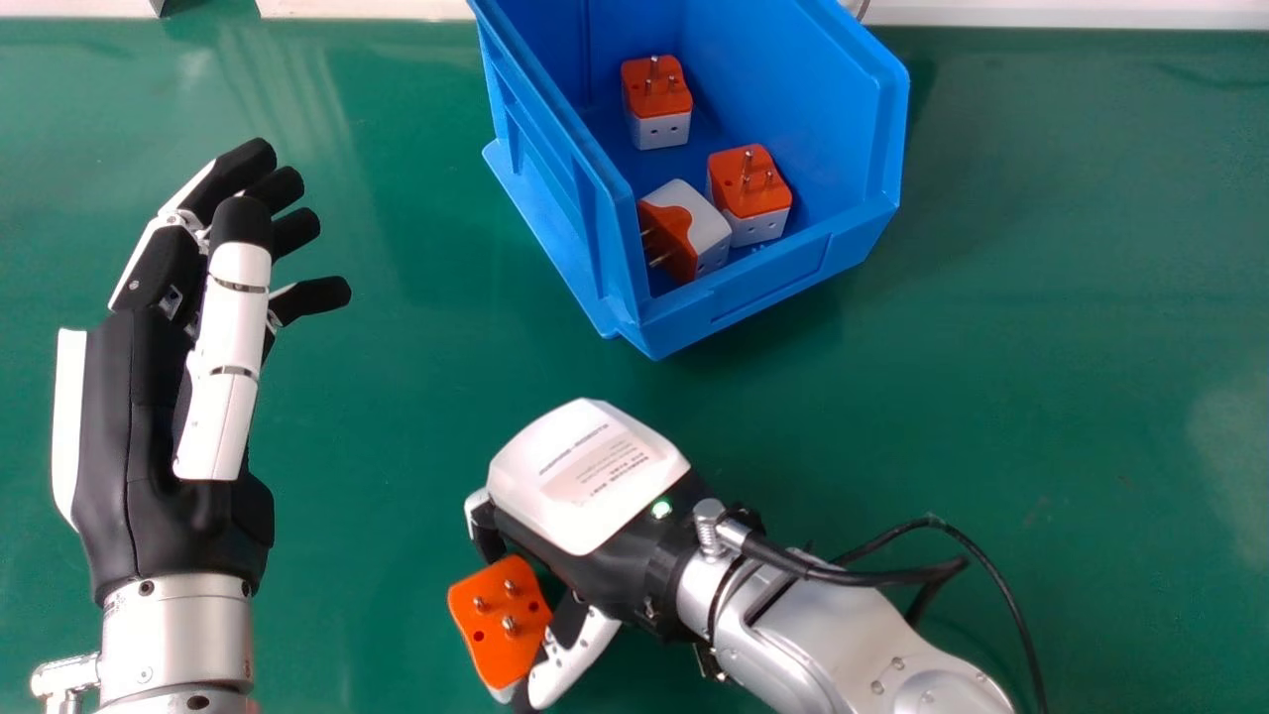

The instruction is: Pick all objects and put in blue box

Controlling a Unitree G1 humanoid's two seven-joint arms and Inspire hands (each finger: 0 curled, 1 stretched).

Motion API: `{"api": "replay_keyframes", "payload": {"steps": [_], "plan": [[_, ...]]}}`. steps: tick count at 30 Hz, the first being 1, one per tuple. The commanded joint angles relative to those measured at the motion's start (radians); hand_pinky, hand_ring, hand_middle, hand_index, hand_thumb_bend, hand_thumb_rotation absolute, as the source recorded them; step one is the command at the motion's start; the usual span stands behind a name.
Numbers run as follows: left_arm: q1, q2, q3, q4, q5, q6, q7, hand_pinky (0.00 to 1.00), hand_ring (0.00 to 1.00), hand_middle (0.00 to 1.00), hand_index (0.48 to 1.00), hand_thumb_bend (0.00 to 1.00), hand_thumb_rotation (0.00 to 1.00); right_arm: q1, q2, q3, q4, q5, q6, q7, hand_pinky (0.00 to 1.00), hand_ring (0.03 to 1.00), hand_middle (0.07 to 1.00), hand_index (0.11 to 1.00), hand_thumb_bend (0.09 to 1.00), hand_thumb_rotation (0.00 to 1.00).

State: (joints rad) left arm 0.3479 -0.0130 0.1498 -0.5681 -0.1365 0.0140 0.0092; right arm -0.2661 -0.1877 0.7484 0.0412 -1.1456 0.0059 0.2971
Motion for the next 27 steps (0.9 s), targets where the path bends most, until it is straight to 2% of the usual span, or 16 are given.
{"api": "replay_keyframes", "payload": {"steps": [1,2,3,4,7,9,10,12,16,19,21,25,27], "plan": [[-0.004,-0.001,-0.001,-0.015,0.008,-0.014,0.005,0.63,0.79,0.8,0.781,0.5,0.69,-0.003,0.003,0.004,-0.007,0.008,-0.003,0.009,0.31,0.362,0.421,0.521,0.665,0.28],[-0.004,-0.002,-0.001,-0.016,0.008,-0.014,0.007,0.63,0.79,0.8,0.779,0.49,0.7,-0.004,0.004,0.005,-0.014,0.011,0.006,0.028,0.25,0.309,0.37,0.512,0.634,0.25],[-0.004,-0.002,-0.001,-0.016,0.009,-0.013,0.008,0.63,0.79,0.8,0.779,0.49,0.7,-0.006,0.005,0.006,-0.018,0.013,0.012,0.041,0.25,0.309,0.37,0.512,0.634,0.25],[-0.004,-0.002,-0.001,-0.017,0.008,-0.013,0.008,0.63,0.78,0.8,0.778,0.48,0.7,-0.007,0.005,0.007,-0.021,0.012,0.014,0.046,0.21,0.268,0.332,0.505,0.609,0.22],[-0.004,0.0,0.001,-0.013,0.001,-0.019,0.004,0.62,0.78,0.8,0.778,0.47,0.7,-0.011,0.005,0.008,-0.029,0.006,0.018,0.053,0.18,0.236,0.304,0.499,0.59,0.2],[-0.003,0.003,0.001,-0.012,0.003,-0.021,0.002,0.62,0.78,0.8,0.778,0.47,0.7,-0.011,0.005,0.008,-0.031,0.003,0.021,0.053,0.16,0.212,0.284,0.494,0.574,0.18],[-0.003,0.002,0.002,-0.013,-0.001,-0.02,0.001,0.62,0.78,0.8,0.779,0.45,0.7,-0.012,0.005,0.009,-0.032,-0.001,0.023,0.053,0.12,0.177,0.253,0.487,0.551,0.16],[-0.005,0.001,0.003,-0.013,-0.005,-0.018,0.001,0.62,0.78,0.8,0.779,0.44,0.7,-0.014,0.006,0.01,-0.033,-0.005,0.026,0.057,0.11,0.164,0.242,0.485,0.543,0.15],[-0.007,0.002,0.002,-0.012,0.001,-0.017,0.003,0.62,0.78,0.8,0.777,0.44,0.7,-0.016,0.007,0.011,-0.032,-0.004,0.031,0.055,0.09,0.148,0.228,0.481,0.532,0.14],[-0.007,0.0,0.001,-0.019,-0.002,-0.008,0.005,0.62,0.78,0.8,0.775,0.45,0.69,-0.015,0.006,0.012,-0.031,-0.005,0.03,0.035,0.08,0.14,0.222,0.479,0.524,0.13],[-0.008,0.0,0.0,-0.022,0.002,-0.004,0.008,0.62,0.78,0.8,0.774,0.47,0.69,-0.017,0.007,0.011,-0.036,-0.005,0.034,0.046,0.07,0.135,0.218,0.478,0.519,0.13],[-0.009,0.003,0.0,-0.022,0.006,-0.007,0.01,0.61,0.78,0.8,0.773,0.48,0.68,-0.02,0.007,0.01,-0.047,-0.004,0.041,0.064,0.06,0.127,0.211,0.477,0.515,0.12],[-0.007,0.002,0.0,-0.024,0.002,-0.005,0.011,0.6,0.77,0.79,0.767,0.49,0.68,-0.019,0.005,0.009,-0.053,-0.005,0.039,0.056,0.07,0.13,0.215,0.477,0.513,0.12]]}}
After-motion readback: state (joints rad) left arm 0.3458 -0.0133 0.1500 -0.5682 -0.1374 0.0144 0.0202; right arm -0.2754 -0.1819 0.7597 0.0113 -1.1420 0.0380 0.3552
